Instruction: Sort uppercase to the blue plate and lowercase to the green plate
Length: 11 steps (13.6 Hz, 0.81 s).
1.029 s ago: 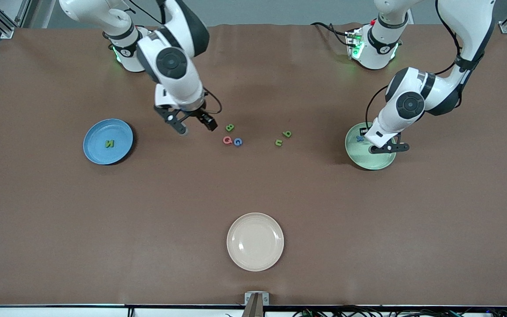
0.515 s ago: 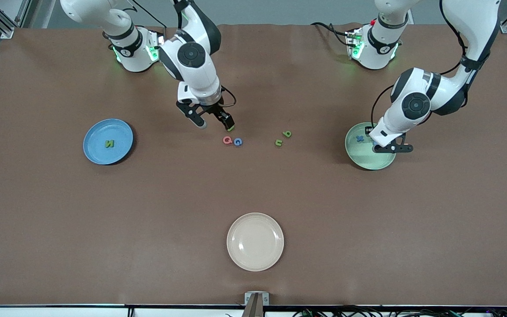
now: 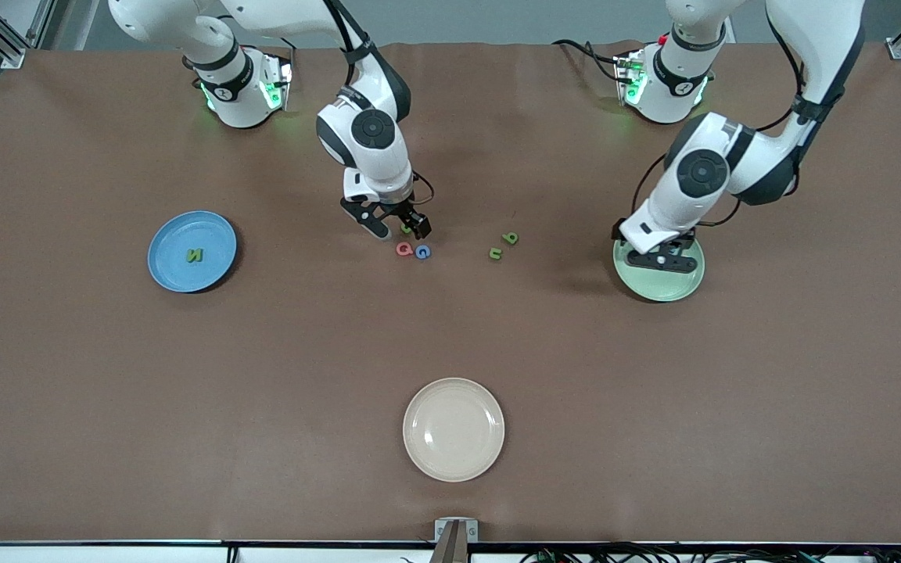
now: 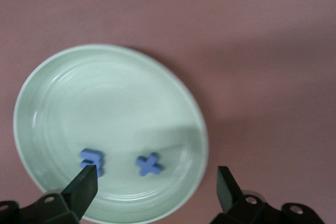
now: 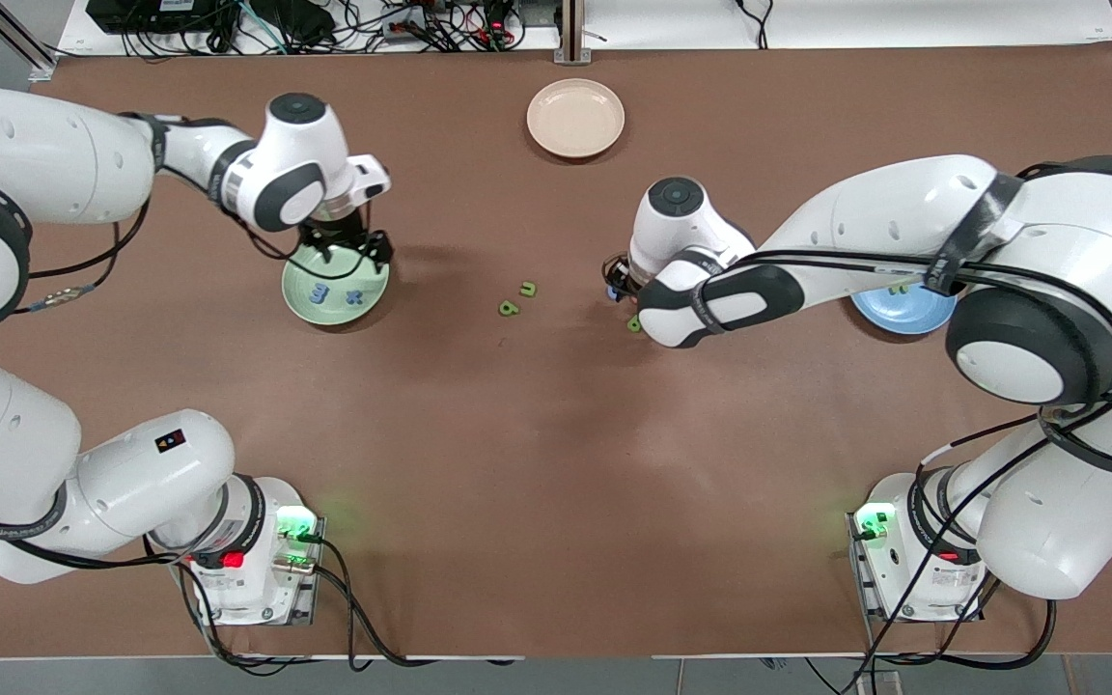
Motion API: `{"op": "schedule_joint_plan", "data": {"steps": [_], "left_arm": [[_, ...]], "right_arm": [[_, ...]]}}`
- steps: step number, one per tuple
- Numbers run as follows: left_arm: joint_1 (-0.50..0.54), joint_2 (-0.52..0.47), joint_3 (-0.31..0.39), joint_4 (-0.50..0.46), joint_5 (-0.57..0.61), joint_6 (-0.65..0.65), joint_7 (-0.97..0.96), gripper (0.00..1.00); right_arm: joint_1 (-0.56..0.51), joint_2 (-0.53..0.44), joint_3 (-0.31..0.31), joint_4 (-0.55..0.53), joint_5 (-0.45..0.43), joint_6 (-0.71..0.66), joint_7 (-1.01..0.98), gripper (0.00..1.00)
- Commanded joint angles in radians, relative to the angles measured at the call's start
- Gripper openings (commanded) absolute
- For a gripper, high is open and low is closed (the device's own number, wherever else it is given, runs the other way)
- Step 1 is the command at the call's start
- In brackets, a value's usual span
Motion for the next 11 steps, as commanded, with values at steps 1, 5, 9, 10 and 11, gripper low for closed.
{"op": "schedule_joint_plan", "data": {"steps": [1,5,9,10,11], "left_arm": [[-0.016,0.064,-0.091,0.078,0.016,-0.008,-0.089,1.00],[-0.174,0.144,-0.093,0.178,0.008,-0.011,-0.227,1.00],[-0.301,0.268,-0.083,0.273,0.019,-0.013,-0.413,1.00],[-0.368,0.296,-0.030,0.296,0.045,-0.014,-0.451,0.99],[-0.450,0.302,0.045,0.322,0.075,-0.014,-0.481,0.99]], "right_arm": [[0.033,0.001,-0.011,0.003,0.007,-0.011,0.013,0.97],[0.046,0.024,-0.012,0.003,-0.001,-0.009,0.010,0.94],[0.046,0.036,-0.017,0.006,-0.007,-0.006,0.009,0.94],[0.046,0.036,-0.018,0.007,-0.007,-0.006,0.009,0.94],[0.045,0.036,-0.020,0.009,-0.007,-0.006,0.009,0.93]]}}
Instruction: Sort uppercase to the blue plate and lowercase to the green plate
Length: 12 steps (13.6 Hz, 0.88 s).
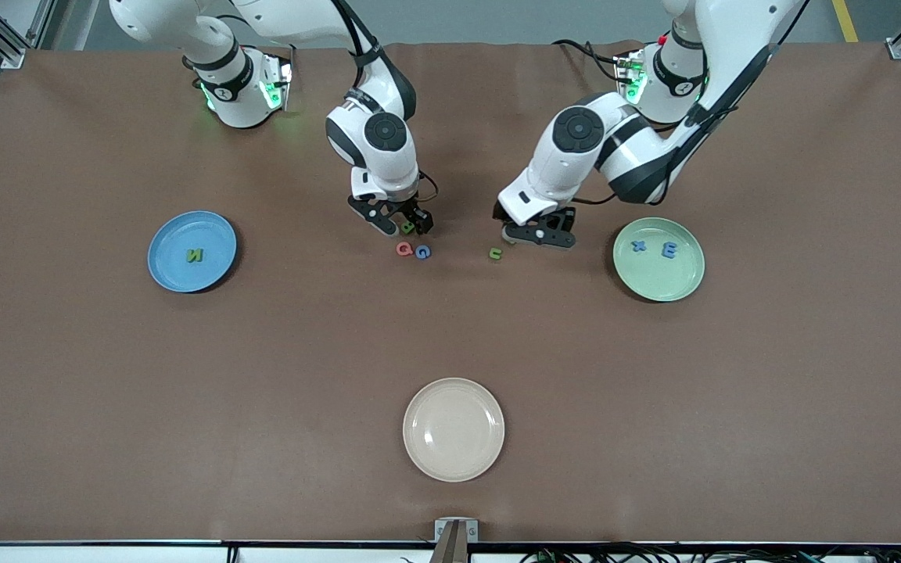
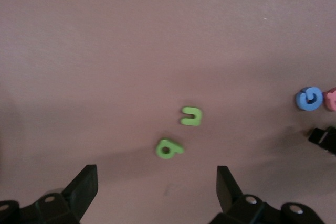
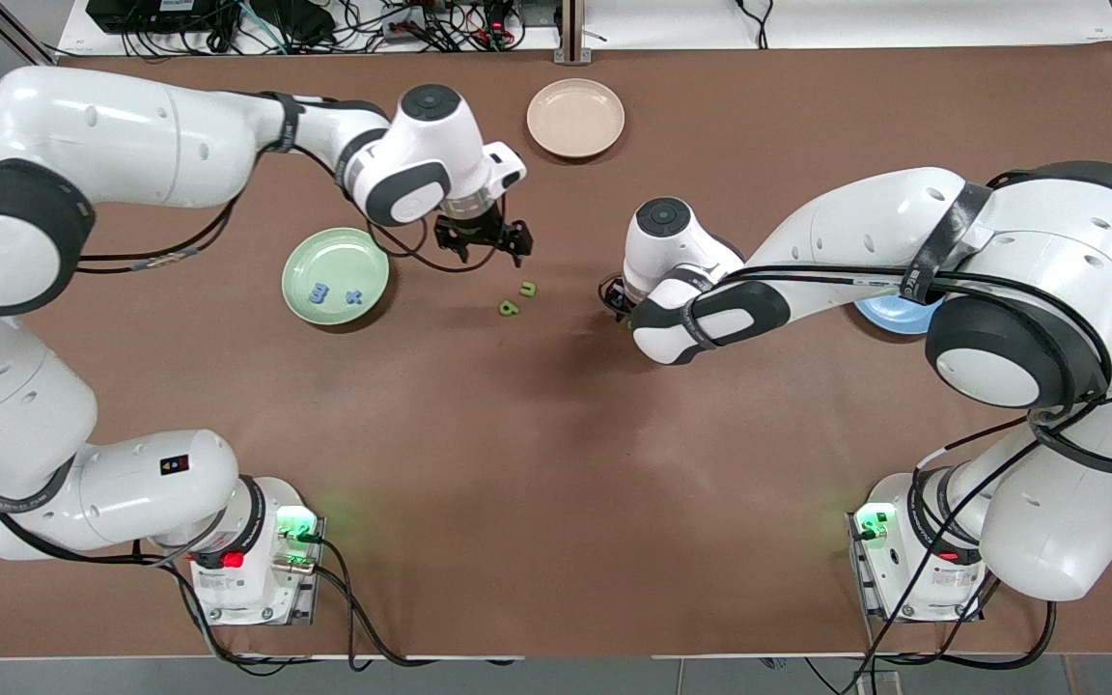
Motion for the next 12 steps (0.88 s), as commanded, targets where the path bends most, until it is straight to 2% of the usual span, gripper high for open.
{"op": "schedule_joint_plan", "data": {"steps": [1,3,5,7,12], "left_arm": [[-0.192,0.080,0.167,0.092,0.062,-0.012,-0.090,0.99],[-0.315,0.103,0.268,0.141,0.062,-0.009,-0.127,0.99],[-0.374,0.142,0.310,0.180,0.073,-0.006,-0.166,0.98],[-0.386,0.176,0.327,0.196,0.125,-0.001,-0.170,0.95],[-0.386,0.207,0.335,0.196,0.173,0.023,-0.183,0.76]], "right_arm": [[0.014,0.007,-0.015,0.011,-0.006,0.001,0.008,0.89],[0.011,0.008,-0.017,0.011,-0.022,0.001,0.007,0.79],[0.008,0.008,-0.017,0.011,-0.030,-0.001,0.007,0.66],[0.005,0.008,-0.017,0.011,-0.030,-0.002,0.007,0.53],[0.000,0.005,-0.022,0.009,-0.030,-0.007,0.007,0.12]]}}
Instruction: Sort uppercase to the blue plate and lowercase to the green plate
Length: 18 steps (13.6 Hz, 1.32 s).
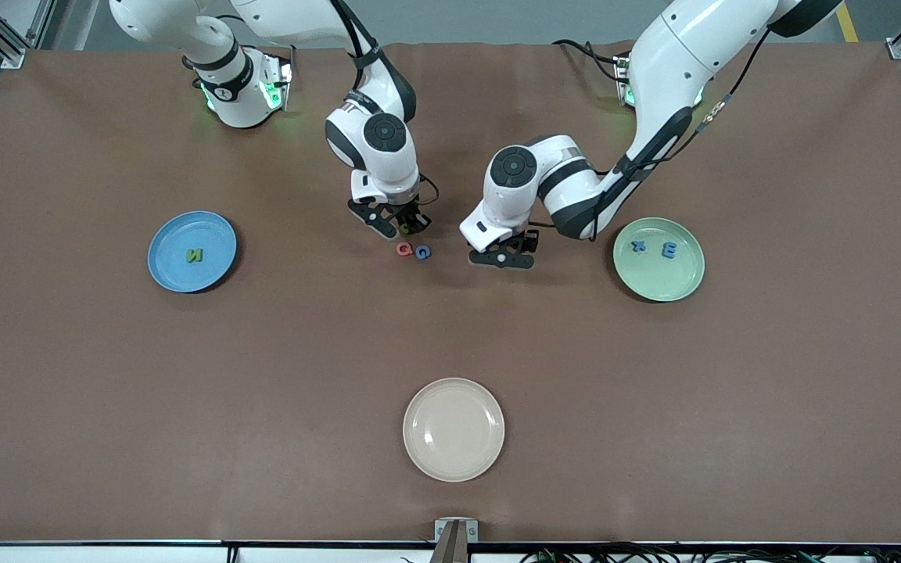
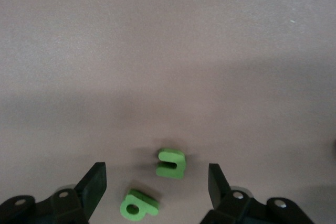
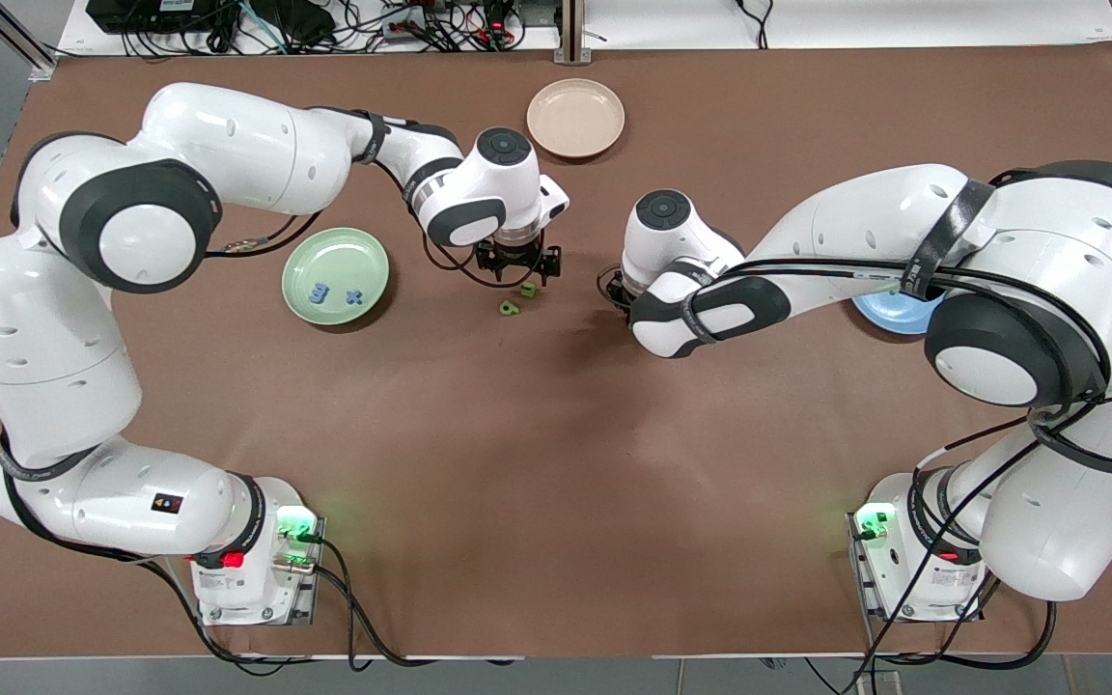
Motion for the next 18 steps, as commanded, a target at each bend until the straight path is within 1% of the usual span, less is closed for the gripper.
{"op": "schedule_joint_plan", "data": {"steps": [1,2,4,5,9,10,12,13,15,16,17,18], "left_arm": [[-0.004,0.019,0.002,0.016,0.038,0.015,-0.021,0.72],[-0.002,0.027,0.003,0.016,0.044,0.017,-0.021,0.69],[-0.002,0.042,0.003,0.016,0.056,0.024,-0.021,0.65],[-0.004,0.044,0.003,0.018,0.058,0.030,-0.021,0.65],[-0.005,0.053,0.002,0.022,0.059,0.036,-0.026,0.64],[-0.005,0.054,0.003,0.022,0.059,0.038,-0.026,0.62],[-0.005,0.054,0.003,0.021,0.061,0.038,-0.028,0.57],[-0.005,0.056,0.003,0.021,0.061,0.037,-0.028,0.53],[-0.005,0.054,0.002,0.021,0.059,0.036,-0.028,0.47],[-0.005,0.056,0.003,0.021,0.059,0.038,-0.028,0.45],[-0.005,0.057,0.002,0.022,0.059,0.038,-0.028,0.42],[-0.005,0.059,0.002,0.022,0.059,0.037,-0.028,0.39]], "right_arm": [[-0.002,0.003,-0.010,-0.010,-0.012,-0.012,0.007,0.02],[-0.002,0.003,-0.022,-0.010,-0.012,-0.023,0.007,0.00],[-0.003,-0.015,-0.029,-0.009,-0.017,-0.068,0.001,0.00],[-0.008,-0.041,-0.041,-0.009,-0.017,-0.119,-0.026,0.00],[-0.032,-0.157,-0.117,-0.009,-0.017,-0.372,-0.262,0.00],[-0.061,-0.188,-0.128,-0.010,-0.017,-0.429,-0.323,0.00],[-0.139,-0.231,-0.130,-0.018,-0.019,-0.516,-0.432,0.00],[-0.185,-0.243,-0.130,-0.018,-0.019,-0.565,-0.485,0.00],[-0.261,-0.250,-0.134,-0.020,-0.020,-0.643,-0.586,0.00],[-0.317,-0.251,-0.134,-0.021,-0.028,-0.677,-0.650,0.00],[-0.368,-0.262,-0.134,-0.041,-0.064,-0.687,-0.708,0.00],[-0.396,-0.285,-0.134,-0.081,-0.134,-0.672,-0.744,0.00]]}}
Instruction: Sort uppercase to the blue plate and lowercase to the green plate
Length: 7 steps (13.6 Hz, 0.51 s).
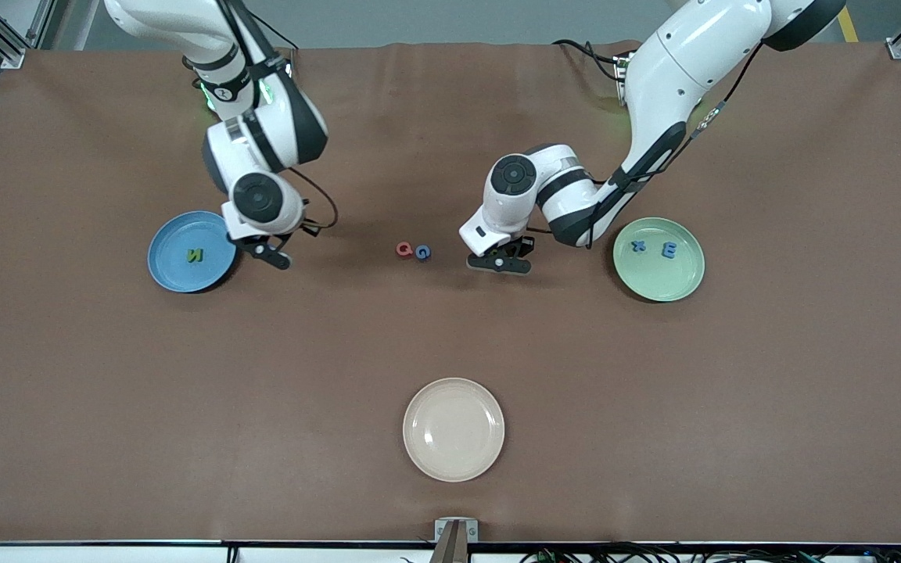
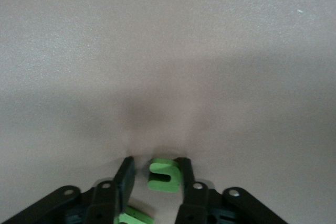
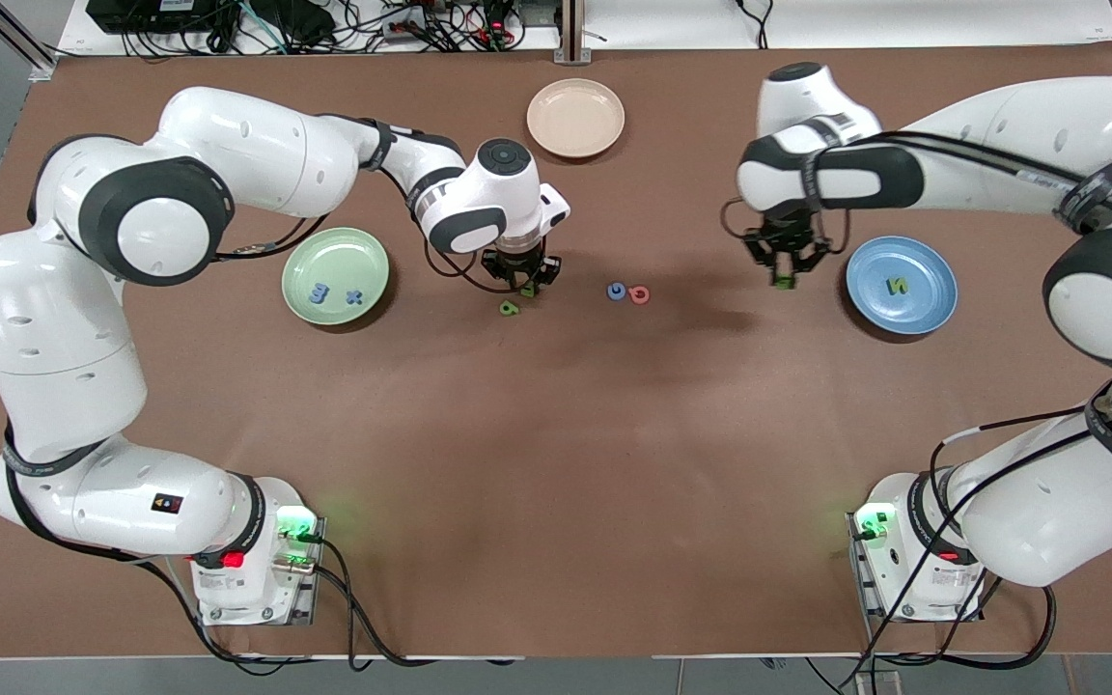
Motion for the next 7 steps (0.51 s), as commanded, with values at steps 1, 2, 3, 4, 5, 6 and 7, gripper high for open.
{"op": "schedule_joint_plan", "data": {"steps": [1,2,3,4,5,6,7], "left_arm": [[-0.004,0.015,-0.001,0.015,0.028,0.005,-0.026,0.37],[-0.004,0.015,-0.001,0.015,0.028,0.004,-0.027,0.32],[-0.008,0.015,-0.001,0.015,0.028,0.003,-0.036,0.28],[-0.014,0.014,0.001,0.015,0.028,0.003,-0.040,0.24],[-0.014,0.012,0.001,0.015,0.028,0.003,-0.040,0.21],[-0.012,0.009,0.001,0.013,0.030,0.002,-0.040,0.18],[-0.003,0.006,-0.001,0.013,0.030,-0.004,-0.037,0.16]], "right_arm": [[-0.119,-0.059,0.015,-0.085,-0.129,0.010,-0.098,0.00],[-0.174,-0.059,0.016,-0.088,-0.134,0.010,-0.151,0.00],[-0.208,-0.057,0.015,-0.092,-0.136,0.016,-0.205,0.00],[-0.249,-0.056,0.015,-0.103,-0.140,0.041,-0.246,0.00],[-0.292,-0.054,0.015,-0.114,-0.143,0.068,-0.297,0.01],[-0.332,-0.051,0.016,-0.114,-0.143,0.090,-0.358,0.01],[-0.365,-0.050,0.016,-0.115,-0.142,0.110,-0.400,0.01]]}}
